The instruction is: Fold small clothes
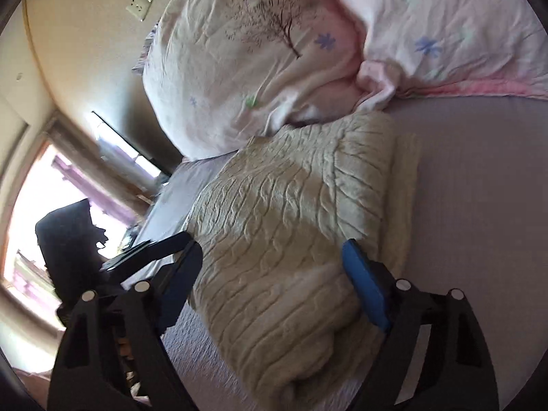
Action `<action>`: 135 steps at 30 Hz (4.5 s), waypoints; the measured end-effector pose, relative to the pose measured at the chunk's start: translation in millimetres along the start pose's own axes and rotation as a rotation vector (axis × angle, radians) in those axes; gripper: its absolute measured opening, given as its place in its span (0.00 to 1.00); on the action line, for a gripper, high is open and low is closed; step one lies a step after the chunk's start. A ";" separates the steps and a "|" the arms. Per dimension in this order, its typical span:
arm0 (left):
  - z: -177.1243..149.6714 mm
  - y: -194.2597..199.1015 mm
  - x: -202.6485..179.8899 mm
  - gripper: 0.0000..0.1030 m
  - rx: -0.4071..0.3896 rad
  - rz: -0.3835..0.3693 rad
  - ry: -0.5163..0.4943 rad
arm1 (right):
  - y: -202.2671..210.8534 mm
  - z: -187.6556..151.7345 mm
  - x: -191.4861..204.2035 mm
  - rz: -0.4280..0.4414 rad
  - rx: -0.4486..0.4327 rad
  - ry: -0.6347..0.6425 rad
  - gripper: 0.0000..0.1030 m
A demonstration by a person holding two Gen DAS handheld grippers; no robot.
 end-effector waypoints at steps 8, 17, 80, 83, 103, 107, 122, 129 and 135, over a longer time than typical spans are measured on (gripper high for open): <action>-43.9 28.2 41.8 0.99 0.033 0.214 -0.022 | 36.6 -63.8 17.2 -0.407 -0.066 0.081 0.98; -90.7 7.3 45.0 0.99 0.135 0.246 -0.061 | -1.0 -128.3 7.2 -0.529 0.078 0.046 0.98; -97.1 2.2 44.9 0.99 0.146 0.299 -0.102 | -14.8 -136.2 9.6 -0.648 0.154 0.108 0.98; -96.9 2.2 44.9 0.99 0.146 0.299 -0.102 | -14.8 -136.2 9.5 -0.648 0.154 0.107 0.98; -96.7 2.3 44.9 0.99 0.145 0.299 -0.102 | -14.4 -136.6 9.7 -0.648 0.153 0.107 0.98; -96.8 2.3 44.9 0.99 0.146 0.300 -0.101 | -14.6 -136.5 9.6 -0.649 0.153 0.107 0.98; -97.2 2.5 44.8 0.99 0.146 0.300 -0.102 | -14.7 -136.5 9.5 -0.649 0.153 0.107 0.98; -97.1 2.5 44.9 0.99 0.146 0.300 -0.101 | -14.4 -136.8 9.7 -0.649 0.153 0.107 0.98; -96.9 2.3 44.9 0.99 0.145 0.300 -0.101 | -14.6 -136.6 9.6 -0.649 0.153 0.107 0.98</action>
Point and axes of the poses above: each gripper's, at about its wrist camera, not at the fingertips, and y roughly against the way its jaws point, x to its left, z to its top, the point moved 8 cm from there along -y, roughly the way its jaws point, and after that the axes turned 10 degrees about z, right-handed, at the moved point
